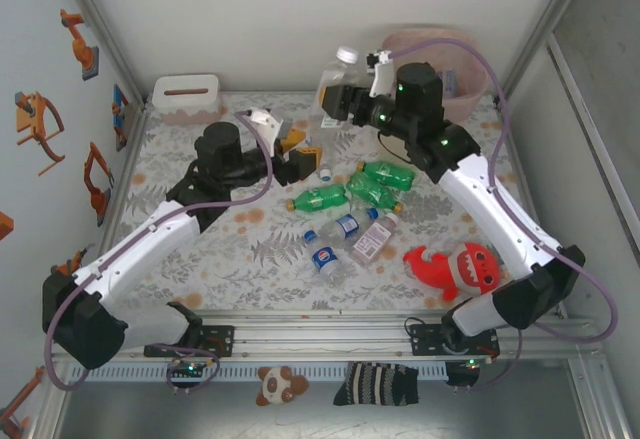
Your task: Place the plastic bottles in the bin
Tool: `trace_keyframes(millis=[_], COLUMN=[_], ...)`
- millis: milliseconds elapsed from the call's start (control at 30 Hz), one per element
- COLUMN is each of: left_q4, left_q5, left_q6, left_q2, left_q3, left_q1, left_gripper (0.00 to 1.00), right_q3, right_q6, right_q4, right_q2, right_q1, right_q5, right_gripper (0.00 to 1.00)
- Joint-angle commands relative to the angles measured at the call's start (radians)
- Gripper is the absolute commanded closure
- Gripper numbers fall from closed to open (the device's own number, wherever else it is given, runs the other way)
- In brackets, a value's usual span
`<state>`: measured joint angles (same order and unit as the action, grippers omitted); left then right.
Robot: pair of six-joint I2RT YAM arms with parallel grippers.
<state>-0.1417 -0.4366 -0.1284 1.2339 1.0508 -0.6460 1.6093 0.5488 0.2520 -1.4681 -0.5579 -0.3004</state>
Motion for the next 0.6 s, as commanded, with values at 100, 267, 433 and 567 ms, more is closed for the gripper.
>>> trace_keyframes(millis=[100,267,433,567], left_q4=[0.001,0.015,0.019,0.036], left_q5=[0.021,0.038,0.054,0.061], left_q6=[-0.007,-0.009,-0.010,-0.007], left_q2=[-0.068,-0.106,-0.141,-0.158], left_q3=[-0.039,-0.064,-0.088,-0.095], left_q1=[0.007,0.007,0.007,0.009], left_gripper=[0.36,0.36,0.36,0.36], right_q3=[0.136,0.211,0.254,0.271], right_q6=[-0.003,0.062,0.242,0.408], right_q4=[0.030,0.034,-0.030,-0.069], right_q2=[-0.058,-0.119,-0.206,-0.275], right_q1=[0.118,0.228,0.348,0.408], right_q5=[0.030,0.078,0.078,0.138], right_gripper=[0.36,0.37,0.37,0.38])
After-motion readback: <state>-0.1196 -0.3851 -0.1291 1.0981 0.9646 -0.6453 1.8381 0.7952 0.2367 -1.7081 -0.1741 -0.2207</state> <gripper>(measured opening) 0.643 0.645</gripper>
